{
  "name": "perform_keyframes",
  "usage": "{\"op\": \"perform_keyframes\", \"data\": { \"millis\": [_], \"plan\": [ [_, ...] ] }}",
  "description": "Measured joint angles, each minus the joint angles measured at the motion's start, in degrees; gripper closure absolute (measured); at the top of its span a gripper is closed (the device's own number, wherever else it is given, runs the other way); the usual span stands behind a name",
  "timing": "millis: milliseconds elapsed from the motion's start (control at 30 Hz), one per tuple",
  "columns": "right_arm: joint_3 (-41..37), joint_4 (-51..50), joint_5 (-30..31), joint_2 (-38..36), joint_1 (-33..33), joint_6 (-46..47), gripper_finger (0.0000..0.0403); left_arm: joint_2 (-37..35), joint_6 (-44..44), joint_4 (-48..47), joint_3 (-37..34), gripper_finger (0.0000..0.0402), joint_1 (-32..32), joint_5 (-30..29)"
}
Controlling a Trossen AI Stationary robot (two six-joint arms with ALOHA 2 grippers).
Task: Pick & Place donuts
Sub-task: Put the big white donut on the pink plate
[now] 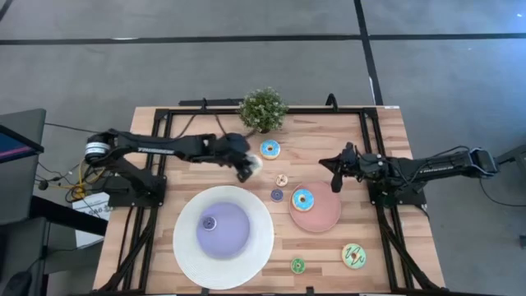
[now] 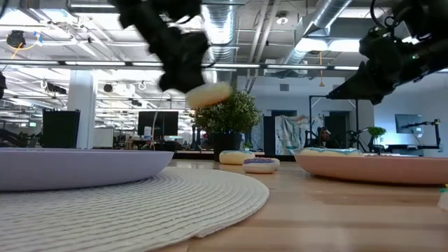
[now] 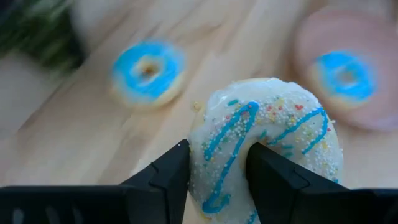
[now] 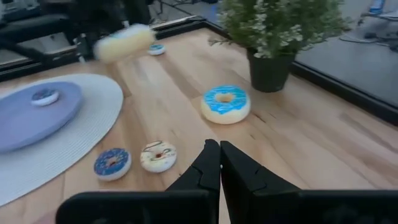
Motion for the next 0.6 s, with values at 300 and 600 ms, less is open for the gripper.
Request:
{"op": "perform_keyframes", "data": {
  "millis": [300, 600],
  "plan": [
    [0.0, 0.0, 0.1, 0.0, -1.5, 2.2, 0.04, 22.4, 8.5, -6.1, 27.3, 0.0263, -7.8, 2.7],
    [0.0, -0.2, 0.2, 0.0, -3.9, 2.3, 0.04, 39.2, 16.2, -7.9, 48.7, 0.0263, -13.8, 4.7]
  ]
}}
